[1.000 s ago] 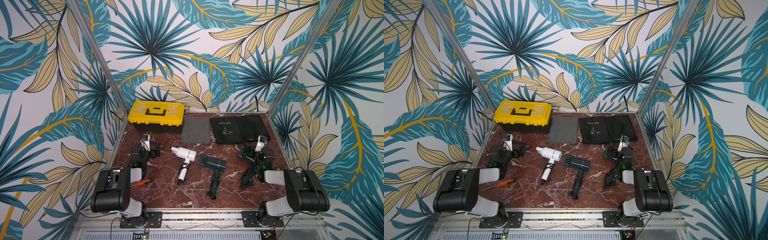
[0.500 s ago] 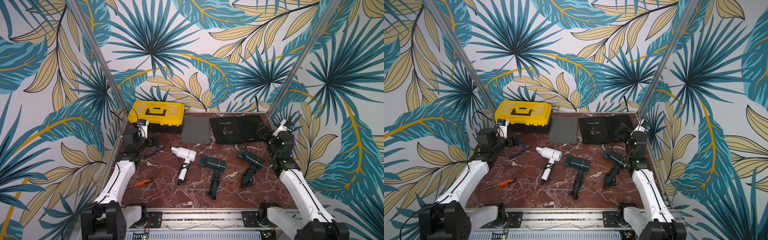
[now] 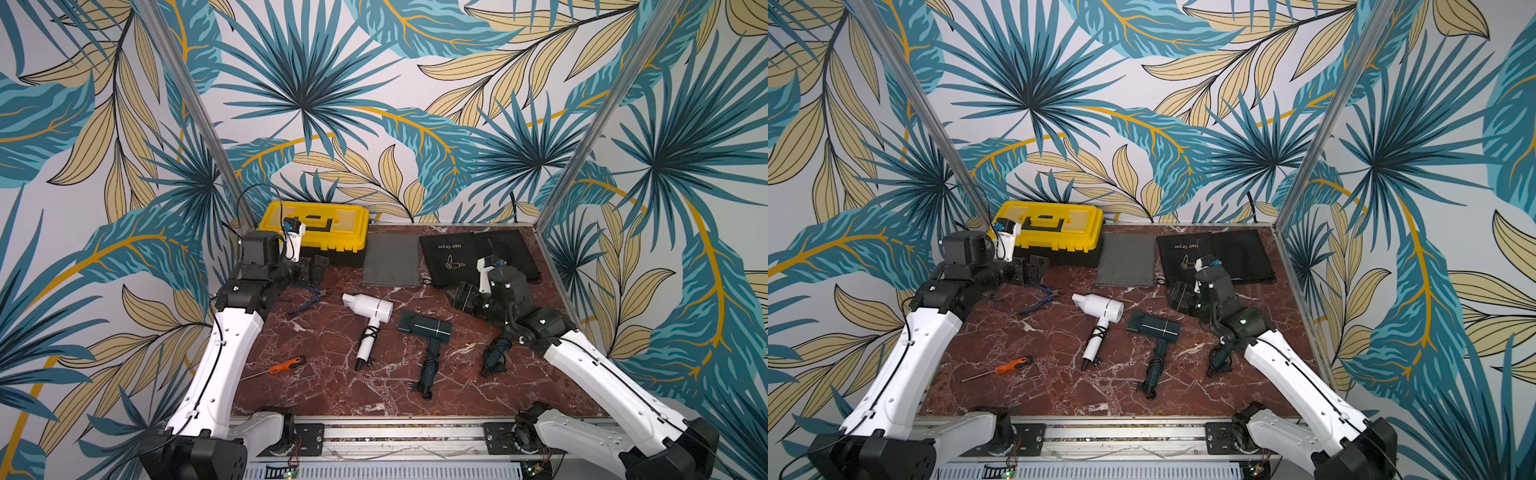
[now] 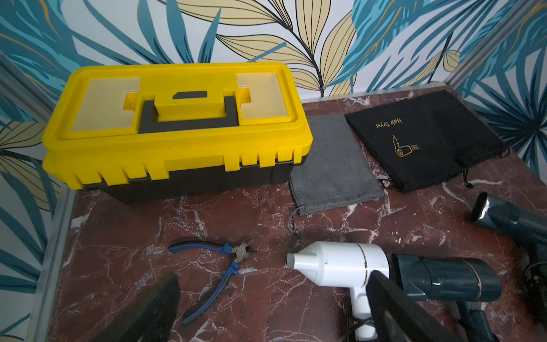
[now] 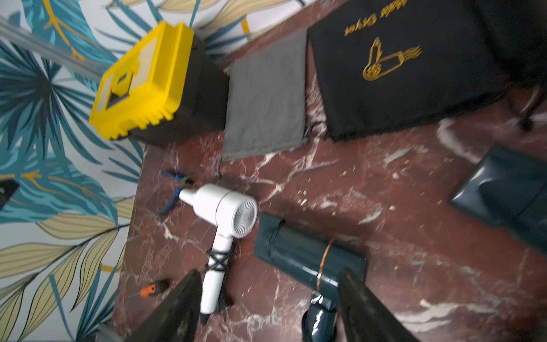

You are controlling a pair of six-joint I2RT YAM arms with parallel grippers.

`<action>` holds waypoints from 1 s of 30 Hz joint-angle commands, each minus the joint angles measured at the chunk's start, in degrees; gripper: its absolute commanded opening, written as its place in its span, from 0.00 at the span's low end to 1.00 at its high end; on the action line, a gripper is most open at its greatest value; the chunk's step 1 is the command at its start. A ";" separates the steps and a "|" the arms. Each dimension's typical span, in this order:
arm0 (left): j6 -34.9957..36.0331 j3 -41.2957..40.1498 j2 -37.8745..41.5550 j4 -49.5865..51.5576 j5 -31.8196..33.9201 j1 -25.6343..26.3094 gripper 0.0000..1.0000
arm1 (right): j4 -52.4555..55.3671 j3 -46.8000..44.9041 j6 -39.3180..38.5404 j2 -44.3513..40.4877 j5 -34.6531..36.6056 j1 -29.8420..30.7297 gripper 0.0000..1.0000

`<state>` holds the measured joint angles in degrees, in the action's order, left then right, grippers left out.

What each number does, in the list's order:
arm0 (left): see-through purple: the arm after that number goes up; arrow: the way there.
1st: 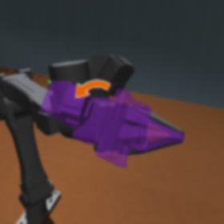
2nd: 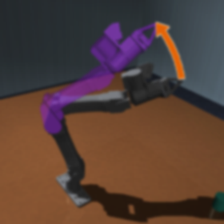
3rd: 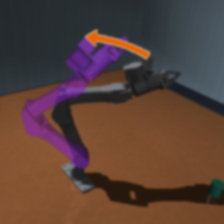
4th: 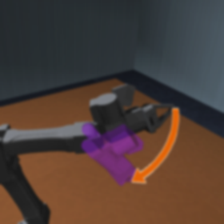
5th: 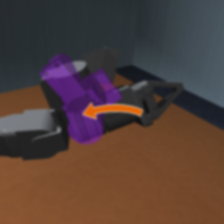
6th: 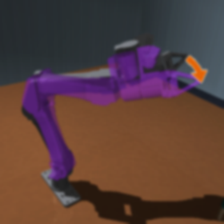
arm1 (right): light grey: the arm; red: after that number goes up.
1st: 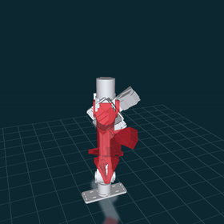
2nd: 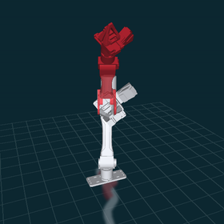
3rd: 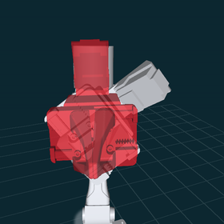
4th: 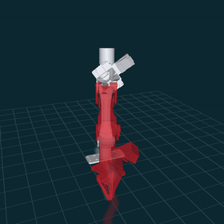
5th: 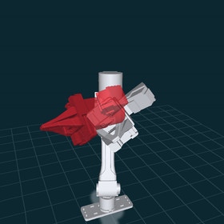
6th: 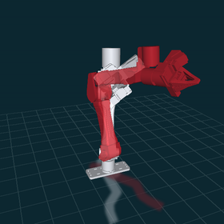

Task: Pack away hair dryers
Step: Pick up the hair dryer from the center of the board.

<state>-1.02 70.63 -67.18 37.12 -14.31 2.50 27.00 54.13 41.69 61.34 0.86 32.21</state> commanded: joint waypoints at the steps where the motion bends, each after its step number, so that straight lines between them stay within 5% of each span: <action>1: -2.80 3.43 -1.36 4.13 -1.10 0.93 0.99 | 6.62 -0.23 5.47 1.71 5.66 5.30 0.71; 7: -2.22 1.47 0.44 4.51 -1.26 4.81 1.00 | 19.69 0.09 11.62 4.78 9.82 10.47 0.64; 19: -1.06 6.95 -4.82 5.00 0.80 8.45 0.99 | 17.28 -3.87 16.32 5.16 9.56 17.38 0.70; 30: -4.23 6.39 -2.87 3.25 16.53 6.98 0.99 | 13.18 21.41 13.76 33.84 6.90 21.72 0.75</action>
<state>-4.51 75.05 -71.46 41.54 -3.38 10.37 39.81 72.23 55.66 90.13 7.97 53.30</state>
